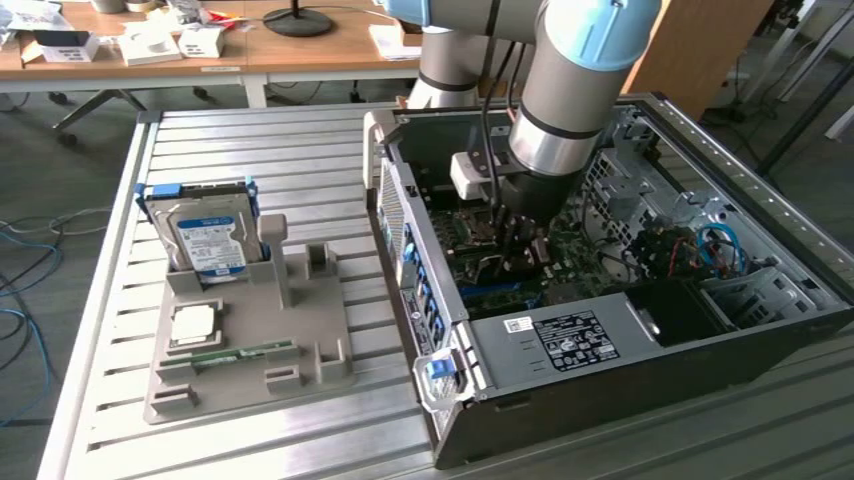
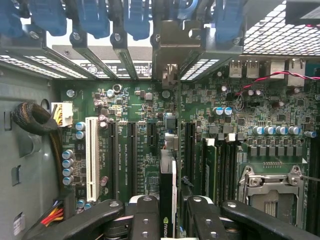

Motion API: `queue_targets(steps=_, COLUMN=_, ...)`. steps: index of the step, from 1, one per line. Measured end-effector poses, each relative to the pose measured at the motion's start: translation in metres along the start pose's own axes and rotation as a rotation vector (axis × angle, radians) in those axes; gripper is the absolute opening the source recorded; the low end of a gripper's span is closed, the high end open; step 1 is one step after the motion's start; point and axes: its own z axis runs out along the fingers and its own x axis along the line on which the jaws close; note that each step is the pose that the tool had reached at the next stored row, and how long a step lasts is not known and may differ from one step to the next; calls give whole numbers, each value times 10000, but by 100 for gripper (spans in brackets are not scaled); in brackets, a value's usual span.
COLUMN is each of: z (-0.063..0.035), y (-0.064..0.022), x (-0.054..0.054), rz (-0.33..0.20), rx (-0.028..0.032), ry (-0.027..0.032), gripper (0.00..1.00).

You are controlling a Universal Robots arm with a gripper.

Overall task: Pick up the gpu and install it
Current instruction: 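Insert the gpu into the slot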

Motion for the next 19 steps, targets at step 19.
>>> queue_targets(steps=19, z=17, y=1, x=-1, rz=4, rx=-1, ry=2, gripper=26)
